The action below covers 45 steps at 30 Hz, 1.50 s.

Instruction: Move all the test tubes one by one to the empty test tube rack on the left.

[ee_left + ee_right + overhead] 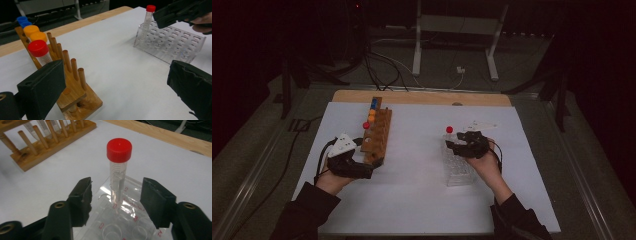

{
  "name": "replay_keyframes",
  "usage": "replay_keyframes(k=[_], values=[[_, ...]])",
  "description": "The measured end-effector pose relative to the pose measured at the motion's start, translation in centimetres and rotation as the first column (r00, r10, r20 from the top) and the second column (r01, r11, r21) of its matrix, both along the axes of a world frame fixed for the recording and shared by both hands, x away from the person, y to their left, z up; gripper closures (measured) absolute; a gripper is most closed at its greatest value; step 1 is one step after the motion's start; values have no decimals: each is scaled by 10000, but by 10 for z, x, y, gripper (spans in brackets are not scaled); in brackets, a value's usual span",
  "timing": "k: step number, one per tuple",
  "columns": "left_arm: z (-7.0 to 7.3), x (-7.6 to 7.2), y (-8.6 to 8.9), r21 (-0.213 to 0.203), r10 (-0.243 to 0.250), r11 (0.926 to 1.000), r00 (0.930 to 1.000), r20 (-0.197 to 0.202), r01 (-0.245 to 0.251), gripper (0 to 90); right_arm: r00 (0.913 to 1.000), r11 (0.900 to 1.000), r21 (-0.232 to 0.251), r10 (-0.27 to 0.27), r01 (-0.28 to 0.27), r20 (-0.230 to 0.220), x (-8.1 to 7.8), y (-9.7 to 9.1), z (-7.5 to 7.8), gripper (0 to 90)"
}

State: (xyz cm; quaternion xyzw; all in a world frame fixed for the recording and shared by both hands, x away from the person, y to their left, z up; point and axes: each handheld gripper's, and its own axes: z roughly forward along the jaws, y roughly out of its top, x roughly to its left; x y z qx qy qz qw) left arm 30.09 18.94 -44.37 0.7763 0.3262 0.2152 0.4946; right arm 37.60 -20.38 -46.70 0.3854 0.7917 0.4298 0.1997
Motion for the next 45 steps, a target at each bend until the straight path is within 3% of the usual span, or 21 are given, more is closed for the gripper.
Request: replay_keyframes(k=[4,9,19,28,45], values=[[1,-1,0,-4,-27,10000,10000,39,27,26,10000,10000,-3,-2,2,-42,4,4,-1,529],[1,-1,-1,85,51,10000,10000,29,-51,27,9999,9990,-440,-57,52,-91,9,9,-3,636],[2,-1,0,60,19,10000,10000,37,-19,27,10000,9979,-653,6,-3,38,12,14,-5,736],[3,-1,2,-61,9,10000,10000,-11,-9,27,9997,9973,-719,-127,141,208,9,14,0,750],[8,-4,-2,60,-239,9997,9997,-15,239,28,9930,9995,-229,-166,194,1173,-14,1,43,750]])
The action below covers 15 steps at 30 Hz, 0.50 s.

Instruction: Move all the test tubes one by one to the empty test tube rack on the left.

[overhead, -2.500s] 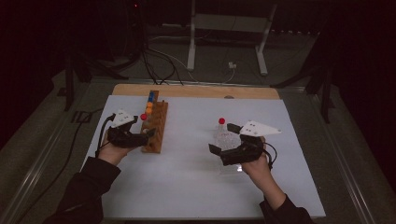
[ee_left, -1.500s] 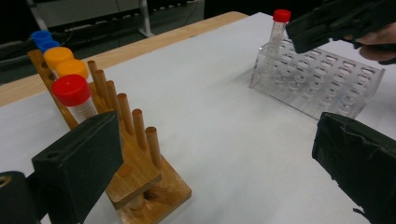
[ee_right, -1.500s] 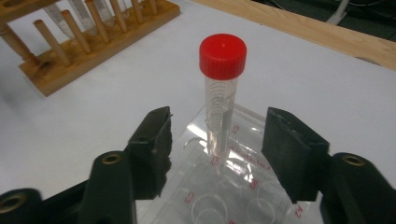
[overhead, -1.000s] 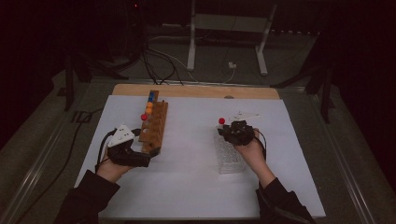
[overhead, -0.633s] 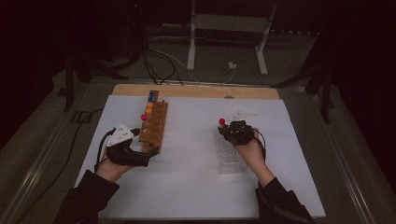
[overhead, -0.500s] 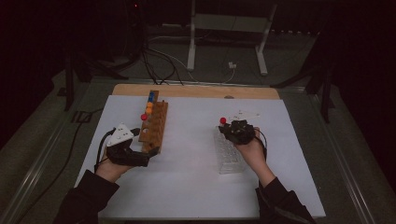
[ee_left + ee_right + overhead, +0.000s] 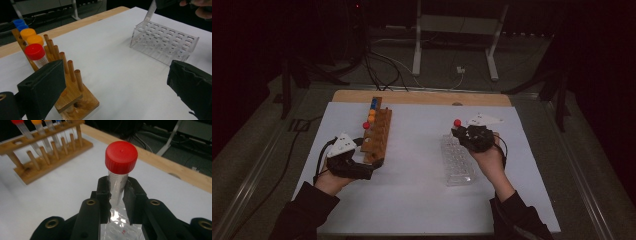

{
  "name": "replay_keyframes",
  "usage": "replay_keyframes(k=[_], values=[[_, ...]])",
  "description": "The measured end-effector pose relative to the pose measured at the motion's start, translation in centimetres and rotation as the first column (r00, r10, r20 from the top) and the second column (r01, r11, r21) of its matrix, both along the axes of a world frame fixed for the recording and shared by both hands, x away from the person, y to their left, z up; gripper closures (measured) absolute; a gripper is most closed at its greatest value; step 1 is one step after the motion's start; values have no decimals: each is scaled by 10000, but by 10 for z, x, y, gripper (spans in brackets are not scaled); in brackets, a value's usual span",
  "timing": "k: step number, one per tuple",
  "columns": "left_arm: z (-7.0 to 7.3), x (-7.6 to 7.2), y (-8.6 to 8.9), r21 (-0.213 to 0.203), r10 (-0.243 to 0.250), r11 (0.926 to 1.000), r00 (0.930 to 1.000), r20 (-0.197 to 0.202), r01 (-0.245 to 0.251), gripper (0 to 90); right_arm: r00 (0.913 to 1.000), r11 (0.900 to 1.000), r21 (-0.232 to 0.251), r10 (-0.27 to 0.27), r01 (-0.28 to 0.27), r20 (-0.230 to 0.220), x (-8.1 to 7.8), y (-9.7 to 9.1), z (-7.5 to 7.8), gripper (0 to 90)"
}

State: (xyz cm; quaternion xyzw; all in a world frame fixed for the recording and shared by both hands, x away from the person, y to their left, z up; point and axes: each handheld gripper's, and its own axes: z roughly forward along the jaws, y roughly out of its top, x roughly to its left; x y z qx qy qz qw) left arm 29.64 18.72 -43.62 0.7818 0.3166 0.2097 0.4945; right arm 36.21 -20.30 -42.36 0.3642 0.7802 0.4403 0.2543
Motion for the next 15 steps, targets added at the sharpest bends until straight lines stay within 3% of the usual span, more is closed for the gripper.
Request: replay_keyframes(k=[6,11,15], values=[[4,-3,-4,-8,-189,9998,9998,59,189,28,9992,9995,269,143,-153,372,-12,-3,16,750],[8,-5,-9,2,-434,9991,9990,87,434,28,9977,9969,510,573,-591,365,-21,2,22,750],[9,-7,-15,115,-505,9987,9986,140,503,28,9943,9935,440,1042,-1051,239,-28,13,20,750]])
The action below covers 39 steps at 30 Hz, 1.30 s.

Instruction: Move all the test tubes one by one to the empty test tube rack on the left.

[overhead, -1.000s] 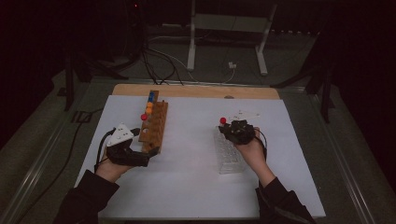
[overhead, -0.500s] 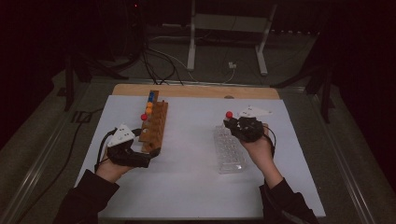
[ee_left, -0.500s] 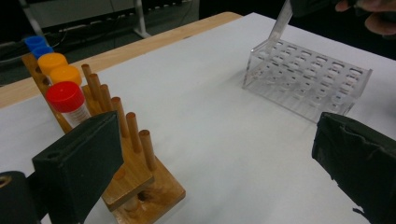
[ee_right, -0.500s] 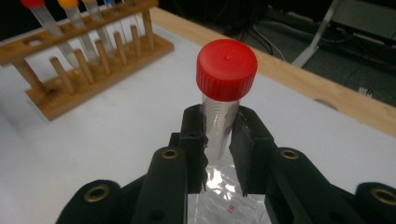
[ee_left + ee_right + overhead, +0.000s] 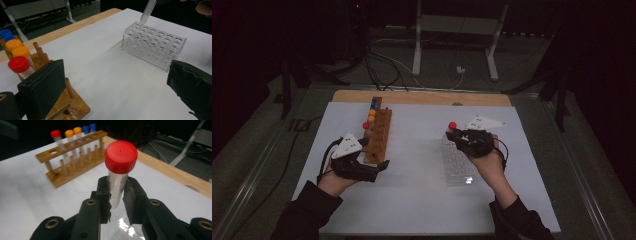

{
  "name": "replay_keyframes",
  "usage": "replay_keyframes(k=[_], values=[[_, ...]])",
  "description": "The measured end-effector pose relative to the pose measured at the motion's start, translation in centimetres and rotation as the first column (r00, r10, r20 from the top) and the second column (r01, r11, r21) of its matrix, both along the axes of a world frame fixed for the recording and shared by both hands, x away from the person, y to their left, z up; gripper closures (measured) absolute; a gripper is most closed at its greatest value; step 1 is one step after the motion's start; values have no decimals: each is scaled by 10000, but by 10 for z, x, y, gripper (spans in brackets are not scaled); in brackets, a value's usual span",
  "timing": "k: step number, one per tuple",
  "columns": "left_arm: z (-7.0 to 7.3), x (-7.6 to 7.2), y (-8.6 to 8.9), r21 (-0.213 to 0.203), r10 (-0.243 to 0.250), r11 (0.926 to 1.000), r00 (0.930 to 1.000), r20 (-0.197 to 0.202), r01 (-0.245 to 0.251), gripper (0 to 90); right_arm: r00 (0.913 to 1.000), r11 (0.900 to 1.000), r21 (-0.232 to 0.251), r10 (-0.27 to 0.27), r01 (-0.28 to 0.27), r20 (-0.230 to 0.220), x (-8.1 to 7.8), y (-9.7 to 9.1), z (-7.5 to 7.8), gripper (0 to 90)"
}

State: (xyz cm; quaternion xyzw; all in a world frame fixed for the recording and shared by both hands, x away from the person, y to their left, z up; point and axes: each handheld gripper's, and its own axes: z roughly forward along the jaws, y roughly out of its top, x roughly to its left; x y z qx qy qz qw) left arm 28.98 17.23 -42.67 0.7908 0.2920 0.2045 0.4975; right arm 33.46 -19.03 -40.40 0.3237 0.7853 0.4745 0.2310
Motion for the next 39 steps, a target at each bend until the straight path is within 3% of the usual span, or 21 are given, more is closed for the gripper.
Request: replay_keyframes(k=[9,20,28,39], values=[[2,-2,-15,-72,-741,9972,9972,-81,741,28,9956,9957,-472,766,-792,-537,-10,22,-20,750],[5,-1,-42,-225,-1610,9867,9869,21,1610,67,9819,9805,-1039,1558,-1670,-1077,-20,46,-42,750],[7,2,-63,-221,-2170,9758,9759,218,2174,242,9723,9701,-1233,1924,-2088,-1326,-28,55,-52,750],[-4,12,-91,1,-2637,9646,9646,-69,2637,433,9685,9656,-1257,2112,-2277,-1317,-33,60,-52,750]])
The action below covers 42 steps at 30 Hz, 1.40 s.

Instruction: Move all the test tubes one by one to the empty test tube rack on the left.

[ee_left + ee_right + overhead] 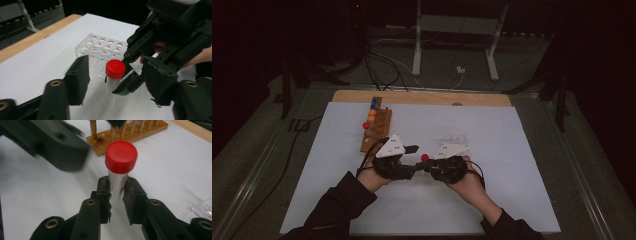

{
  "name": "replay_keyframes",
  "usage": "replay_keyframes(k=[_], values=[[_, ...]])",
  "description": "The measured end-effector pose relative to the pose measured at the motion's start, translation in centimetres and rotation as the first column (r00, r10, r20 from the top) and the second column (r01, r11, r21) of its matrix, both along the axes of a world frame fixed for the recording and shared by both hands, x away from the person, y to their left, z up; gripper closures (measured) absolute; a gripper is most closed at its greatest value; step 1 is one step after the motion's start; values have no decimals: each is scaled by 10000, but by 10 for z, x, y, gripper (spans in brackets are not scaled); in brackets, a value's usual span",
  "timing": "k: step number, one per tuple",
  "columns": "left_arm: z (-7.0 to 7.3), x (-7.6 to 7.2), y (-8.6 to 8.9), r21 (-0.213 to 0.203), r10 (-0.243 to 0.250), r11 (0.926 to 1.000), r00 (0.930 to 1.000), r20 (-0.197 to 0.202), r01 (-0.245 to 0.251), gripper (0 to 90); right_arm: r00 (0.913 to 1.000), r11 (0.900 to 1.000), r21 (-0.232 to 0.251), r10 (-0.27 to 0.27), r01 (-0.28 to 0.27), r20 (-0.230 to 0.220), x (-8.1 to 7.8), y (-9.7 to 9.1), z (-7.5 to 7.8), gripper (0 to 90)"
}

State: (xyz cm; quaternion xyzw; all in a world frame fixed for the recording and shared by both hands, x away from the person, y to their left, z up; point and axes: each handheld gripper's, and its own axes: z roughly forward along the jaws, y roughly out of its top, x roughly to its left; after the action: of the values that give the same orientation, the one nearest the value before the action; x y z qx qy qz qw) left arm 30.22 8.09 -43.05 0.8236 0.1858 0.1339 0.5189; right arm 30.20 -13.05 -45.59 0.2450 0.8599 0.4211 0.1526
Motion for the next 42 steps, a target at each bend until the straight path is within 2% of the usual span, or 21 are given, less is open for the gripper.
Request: replay_keyframes(k=[7,11,15,18,24,28,33,39,42], values=[[-5,6,-6,101,-50,9999,10000,-59,51,610,10000,10000,46,40,-40,66,-3,-1,3,749],[-5,6,-7,33,-239,9997,9997,-108,239,702,10000,10000,85,23,-24,79,-3,-1,3,749],[-4,7,-6,30,-194,9998,9998,-10,194,715,10000,9999,144,19,-20,94,-3,-1,3,748],[0,6,-3,-19,-93,10000,9998,175,93,718,10000,9993,383,12,-16,99,-3,-2,5,728],[14,9,17,-197,528,9985,9977,426,-520,719,9991,9973,652,-363,347,235,-4,-6,9,487],[24,12,36,-454,1033,9939,9928,611,-1006,719,9977,9947,850,-603,574,314,-5,-8,12,325],[36,16,60,-598,1719,9841,9816,829,-1673,720,9966,9909,1099,-801,775,190,-4,-10,15,177],[45,21,84,-685,2402,9697,9660,960,-2343,719,9951,9857,1368,-988,985,-41,-2,-11,17,50],[47,24,93,-658,2696,9623,9575,1031,-2638,720,9968,9855,1500,-787,795,-114,-2,-13,17,0]])
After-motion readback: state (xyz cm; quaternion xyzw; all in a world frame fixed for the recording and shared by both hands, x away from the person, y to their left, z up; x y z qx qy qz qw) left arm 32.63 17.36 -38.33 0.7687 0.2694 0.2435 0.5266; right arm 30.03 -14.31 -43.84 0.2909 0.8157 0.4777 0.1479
